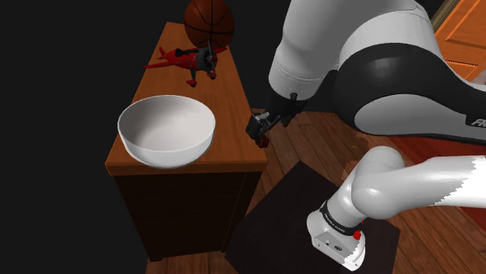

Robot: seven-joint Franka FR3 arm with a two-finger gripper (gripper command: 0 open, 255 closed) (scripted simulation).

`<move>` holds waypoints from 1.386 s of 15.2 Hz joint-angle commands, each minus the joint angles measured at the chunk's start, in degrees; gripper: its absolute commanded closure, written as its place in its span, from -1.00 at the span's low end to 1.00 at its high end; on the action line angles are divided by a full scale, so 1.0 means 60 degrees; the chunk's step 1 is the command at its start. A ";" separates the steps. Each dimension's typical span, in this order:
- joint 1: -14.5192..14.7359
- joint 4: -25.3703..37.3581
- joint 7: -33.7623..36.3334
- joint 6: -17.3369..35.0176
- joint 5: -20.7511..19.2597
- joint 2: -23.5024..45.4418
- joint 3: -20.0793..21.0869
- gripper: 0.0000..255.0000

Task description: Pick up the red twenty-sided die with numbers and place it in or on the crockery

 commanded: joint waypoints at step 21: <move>0.0042 -0.0906 0.0214 0.0893 0.0101 -0.0023 0.0277 1.00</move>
